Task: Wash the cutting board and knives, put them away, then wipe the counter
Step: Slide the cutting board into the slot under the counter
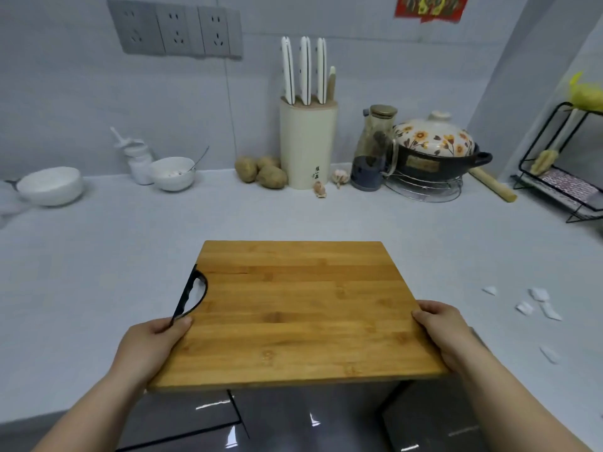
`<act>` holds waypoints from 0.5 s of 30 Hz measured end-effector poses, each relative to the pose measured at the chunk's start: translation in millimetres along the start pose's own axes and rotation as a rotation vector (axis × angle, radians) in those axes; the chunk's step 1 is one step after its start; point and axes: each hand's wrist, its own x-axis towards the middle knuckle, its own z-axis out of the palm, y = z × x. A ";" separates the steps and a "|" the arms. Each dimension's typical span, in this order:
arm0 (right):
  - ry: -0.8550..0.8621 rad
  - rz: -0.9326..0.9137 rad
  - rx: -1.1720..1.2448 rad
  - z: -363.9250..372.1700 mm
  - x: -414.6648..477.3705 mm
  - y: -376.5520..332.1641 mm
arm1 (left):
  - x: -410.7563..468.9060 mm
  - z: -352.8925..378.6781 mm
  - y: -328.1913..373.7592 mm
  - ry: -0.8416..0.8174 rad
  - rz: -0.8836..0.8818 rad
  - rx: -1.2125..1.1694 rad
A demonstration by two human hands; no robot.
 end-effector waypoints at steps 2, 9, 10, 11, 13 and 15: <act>0.014 -0.012 -0.020 5.1 2.7 -4.6 | 6.2 -1.6 -2.0 -0.024 -0.001 0.011; 0.040 0.003 -0.108 16.5 20.1 -19.9 | 41.6 5.7 -1.4 -0.037 -0.026 0.129; 0.045 -0.004 -0.127 18.1 23.9 -22.8 | 46.1 8.0 -0.3 -0.035 -0.023 0.150; 0.049 -0.012 -0.144 19.6 27.8 -25.8 | 50.3 10.4 0.5 -0.033 -0.019 0.168; 0.049 -0.027 -0.182 22.9 35.9 -30.6 | 57.6 15.0 1.8 -0.028 -0.016 0.194; 0.042 -0.039 -0.223 25.9 42.8 -34.0 | 63.4 18.9 2.8 -0.013 -0.014 0.224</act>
